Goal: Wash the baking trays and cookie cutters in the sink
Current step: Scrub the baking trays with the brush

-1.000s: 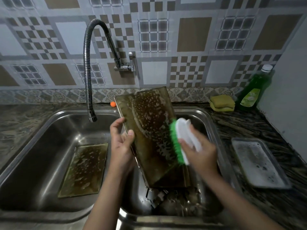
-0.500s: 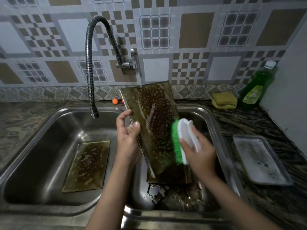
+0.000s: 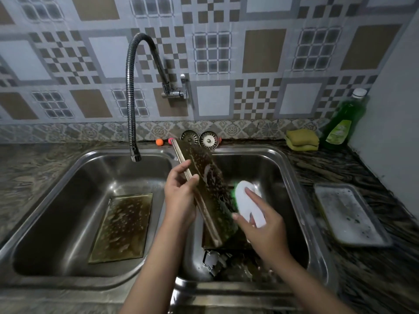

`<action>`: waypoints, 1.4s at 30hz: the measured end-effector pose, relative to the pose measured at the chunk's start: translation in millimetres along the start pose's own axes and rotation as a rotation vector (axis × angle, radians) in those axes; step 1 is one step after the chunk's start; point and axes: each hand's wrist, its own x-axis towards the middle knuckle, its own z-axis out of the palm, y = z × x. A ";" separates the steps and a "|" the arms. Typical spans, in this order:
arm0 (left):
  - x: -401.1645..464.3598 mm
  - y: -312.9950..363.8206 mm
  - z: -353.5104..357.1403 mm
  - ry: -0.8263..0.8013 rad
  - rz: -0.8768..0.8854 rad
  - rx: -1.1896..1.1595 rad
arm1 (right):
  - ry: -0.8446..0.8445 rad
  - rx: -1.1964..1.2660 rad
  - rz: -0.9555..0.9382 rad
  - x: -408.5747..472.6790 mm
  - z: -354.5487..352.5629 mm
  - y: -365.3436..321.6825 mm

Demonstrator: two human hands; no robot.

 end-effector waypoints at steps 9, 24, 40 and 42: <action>2.2 13.5 17.7 -0.387 -0.360 0.131 | -0.138 -0.112 -0.038 1.3 23.8 -22.6; 34.5 12.7 -60.9 -0.291 -0.155 0.531 | 0.348 0.084 0.062 36.0 52.0 -40.5; 83.0 20.5 -261.9 0.347 -0.449 0.555 | 0.051 0.102 0.116 52.4 131.0 2.7; 92.7 22.7 -279.8 0.368 -0.542 0.565 | 0.043 0.078 0.176 49.1 126.0 11.3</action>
